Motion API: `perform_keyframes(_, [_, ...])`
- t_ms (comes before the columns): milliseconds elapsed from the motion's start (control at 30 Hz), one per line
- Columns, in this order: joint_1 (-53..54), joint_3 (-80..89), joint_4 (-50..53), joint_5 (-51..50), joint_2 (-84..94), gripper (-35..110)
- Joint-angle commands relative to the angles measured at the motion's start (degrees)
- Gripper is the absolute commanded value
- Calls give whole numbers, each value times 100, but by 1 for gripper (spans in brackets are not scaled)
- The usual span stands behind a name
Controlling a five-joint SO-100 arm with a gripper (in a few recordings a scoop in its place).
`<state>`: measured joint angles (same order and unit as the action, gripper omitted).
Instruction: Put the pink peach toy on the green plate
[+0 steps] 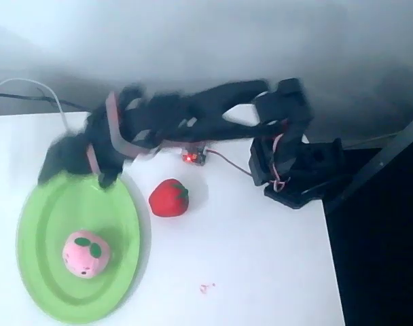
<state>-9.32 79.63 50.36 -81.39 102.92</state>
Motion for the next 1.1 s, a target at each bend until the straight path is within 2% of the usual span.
perform_keyframes(0, [255, 826, -9, 756, 1731, 0])
perform_keyframes(167, [984, 3639, 246, 571, 4351, 0])
perform_keyframes(233, [1090, 4904, 633, 229, 5440, 0])
perform_keyframes(333, [1081, 6864, 1055, -791, 6697, 0])
perform_keyframes(467, [817, 8578, 949, -1371, 7506, 0])
perform_keyframes(767, [1143, 10301, 1230, -1055, 9193, 0])
perform_keyframes(967, [1028, 10811, 1433, -1002, 9272, 0])
perform_keyframes(1067, [949, 10819, 2057, -993, 9281, 0])
